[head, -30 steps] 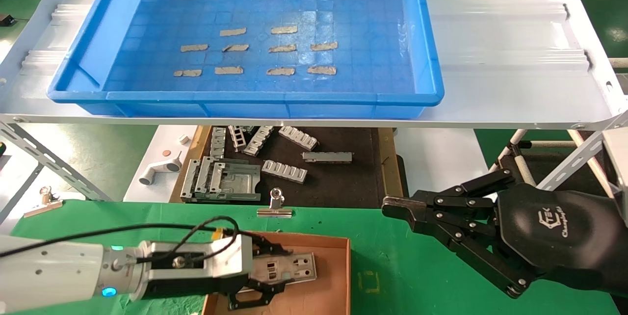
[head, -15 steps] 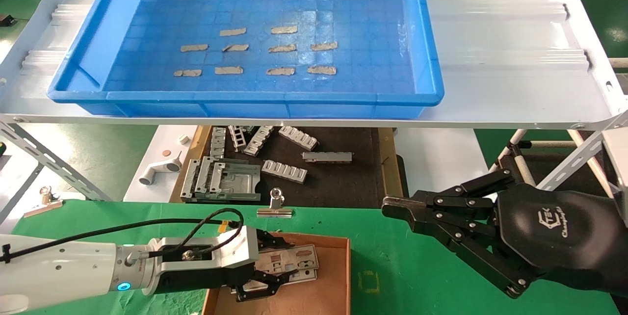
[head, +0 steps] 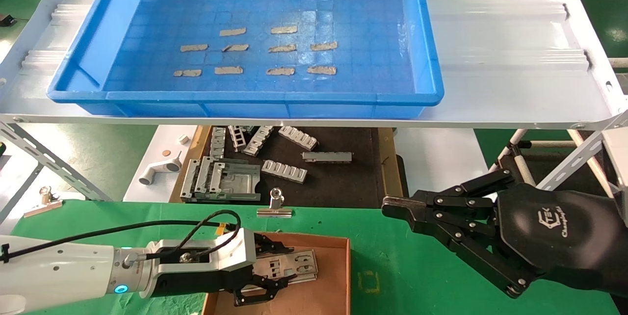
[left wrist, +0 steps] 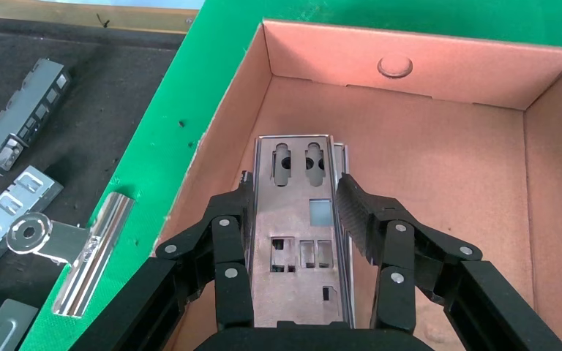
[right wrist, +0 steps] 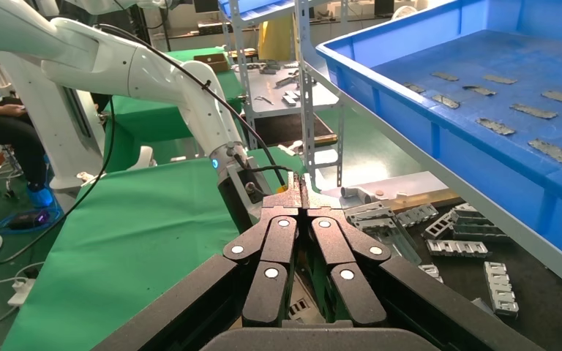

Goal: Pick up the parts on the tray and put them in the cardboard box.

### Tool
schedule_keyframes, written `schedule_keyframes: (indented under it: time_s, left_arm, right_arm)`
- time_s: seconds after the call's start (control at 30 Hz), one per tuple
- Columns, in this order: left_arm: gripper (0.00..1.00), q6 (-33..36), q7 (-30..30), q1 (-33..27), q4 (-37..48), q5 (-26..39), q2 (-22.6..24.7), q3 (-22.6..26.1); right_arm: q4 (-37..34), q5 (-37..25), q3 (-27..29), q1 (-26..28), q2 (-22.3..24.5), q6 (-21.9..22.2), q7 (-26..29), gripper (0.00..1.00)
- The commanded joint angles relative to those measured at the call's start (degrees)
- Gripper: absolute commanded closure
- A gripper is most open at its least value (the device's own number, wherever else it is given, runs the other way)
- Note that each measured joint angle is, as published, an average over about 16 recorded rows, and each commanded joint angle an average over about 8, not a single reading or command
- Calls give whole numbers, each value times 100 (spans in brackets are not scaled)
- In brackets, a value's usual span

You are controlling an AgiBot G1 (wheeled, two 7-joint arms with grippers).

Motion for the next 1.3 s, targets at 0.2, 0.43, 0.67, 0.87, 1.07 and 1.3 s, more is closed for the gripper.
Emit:
schedule_keyframes:
  time_s: [0.2,0.43,0.67,0.87,1.07,1.3]
  left_arm:
    - [99,-8,-3,54,21,-9,-2,11]
    - [78,-43,-35,93,9,7,-1,30]
    - [45,-109,-61,85,21,32,2,28]
    - [4,-108,-80,83,23,44,-12,36]
    - [0,-131,-93,82,32,62,-18,41]
    - [0,-155,-99,70,29,30,-20,11]
  right_arm:
    - [0,0,0,0,0,0,0,100]
    - [0,0,0,0,0,0,0,100]
    - [0,0,0,0,0,0,0,100]
    - [0,0,0,0,0,0,0,100]
    - [0,0,0,0,0,0,0,100]
    - [0,0,0,0,0,0,0,54]
